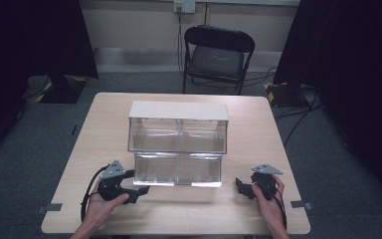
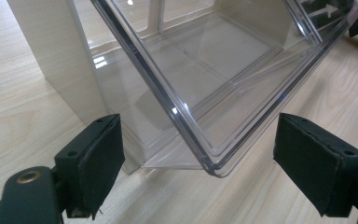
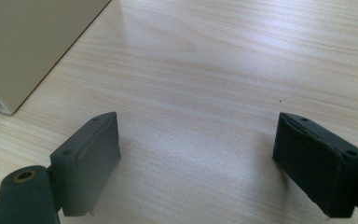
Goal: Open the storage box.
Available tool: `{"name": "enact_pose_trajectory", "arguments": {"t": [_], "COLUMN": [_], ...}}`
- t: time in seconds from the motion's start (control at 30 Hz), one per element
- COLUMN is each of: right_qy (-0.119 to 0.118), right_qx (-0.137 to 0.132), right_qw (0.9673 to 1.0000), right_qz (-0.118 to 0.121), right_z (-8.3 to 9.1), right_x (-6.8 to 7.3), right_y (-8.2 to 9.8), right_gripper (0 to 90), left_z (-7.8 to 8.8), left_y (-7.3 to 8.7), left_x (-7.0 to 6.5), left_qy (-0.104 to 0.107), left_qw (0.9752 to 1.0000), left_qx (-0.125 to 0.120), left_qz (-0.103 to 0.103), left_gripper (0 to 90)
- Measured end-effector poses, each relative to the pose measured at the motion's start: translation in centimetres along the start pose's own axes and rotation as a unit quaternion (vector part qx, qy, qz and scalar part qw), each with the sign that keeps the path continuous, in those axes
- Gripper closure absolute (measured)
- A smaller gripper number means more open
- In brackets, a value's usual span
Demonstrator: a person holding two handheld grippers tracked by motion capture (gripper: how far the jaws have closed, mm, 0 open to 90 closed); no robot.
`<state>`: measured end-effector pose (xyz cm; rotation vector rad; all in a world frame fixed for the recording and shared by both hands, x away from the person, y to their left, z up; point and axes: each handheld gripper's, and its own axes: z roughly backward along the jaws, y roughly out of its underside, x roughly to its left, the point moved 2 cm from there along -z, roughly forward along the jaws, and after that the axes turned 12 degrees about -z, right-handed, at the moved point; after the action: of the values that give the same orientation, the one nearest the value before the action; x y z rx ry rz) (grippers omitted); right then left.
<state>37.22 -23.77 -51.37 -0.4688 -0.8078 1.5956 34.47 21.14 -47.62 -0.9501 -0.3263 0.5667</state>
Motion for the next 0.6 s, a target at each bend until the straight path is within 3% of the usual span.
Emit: {"name": "enact_pose_trajectory", "arguments": {"t": [0.23,0.6], "right_qy": [-0.001,-0.002], "right_qx": [0.001,0.002], "right_qw": [1.0,1.0], "right_qz": [0.001,0.002], "right_z": [-0.02,-0.03], "right_x": [0.0,0.0], "right_y": [-0.01,-0.03], "right_gripper": [13.4,13.2], "left_z": [-0.51,-0.72], "left_y": [0.08,-0.15], "left_x": [0.34,0.1], "left_qy": [-0.002,-0.012], "left_qw": [1.0,0.9999], "left_qx": [0.005,0.003], "left_qz": [0.006,-0.007], "left_gripper": [15.3,15.4]}}
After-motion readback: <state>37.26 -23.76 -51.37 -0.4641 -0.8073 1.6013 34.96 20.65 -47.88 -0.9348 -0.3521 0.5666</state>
